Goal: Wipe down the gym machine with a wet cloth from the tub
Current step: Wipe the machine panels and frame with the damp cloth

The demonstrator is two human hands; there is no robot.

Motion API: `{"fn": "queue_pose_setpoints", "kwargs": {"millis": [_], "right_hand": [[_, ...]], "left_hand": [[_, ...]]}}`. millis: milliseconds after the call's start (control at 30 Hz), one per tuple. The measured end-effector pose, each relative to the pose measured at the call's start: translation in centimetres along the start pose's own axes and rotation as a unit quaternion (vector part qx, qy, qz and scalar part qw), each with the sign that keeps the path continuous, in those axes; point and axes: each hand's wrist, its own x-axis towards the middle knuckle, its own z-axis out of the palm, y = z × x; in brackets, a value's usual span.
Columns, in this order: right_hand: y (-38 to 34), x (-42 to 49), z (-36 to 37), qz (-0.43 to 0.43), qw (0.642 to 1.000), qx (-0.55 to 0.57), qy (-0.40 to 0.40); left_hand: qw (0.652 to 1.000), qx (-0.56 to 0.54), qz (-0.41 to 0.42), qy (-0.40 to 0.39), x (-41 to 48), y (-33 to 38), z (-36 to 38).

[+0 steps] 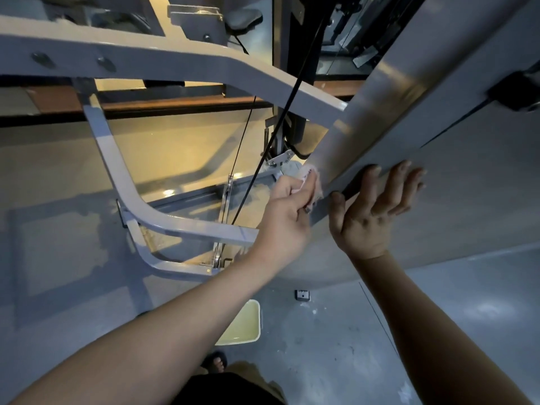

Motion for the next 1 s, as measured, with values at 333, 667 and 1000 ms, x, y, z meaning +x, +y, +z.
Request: {"fn": "queue_pose_setpoints", "kwargs": {"millis": [333, 667, 1000], "right_hand": [[0.6, -0.1, -0.2, -0.014, 1.000, -0.003, -0.011], [0.9, -0.4, -0.2, -0.013, 1.000, -0.001, -0.013], [0.6, -0.3, -0.3, -0.007, 1.000, -0.003, -0.004]], "left_hand": [[0.989, 0.006, -0.131, -0.064, 2.2, 1.0, -0.7], [0.977, 0.128, -0.117, -0.126, -2.0, -4.3, -0.4], [0.998, 0.003, 0.055, -0.024, 0.4, -0.9, 0.6]]}}
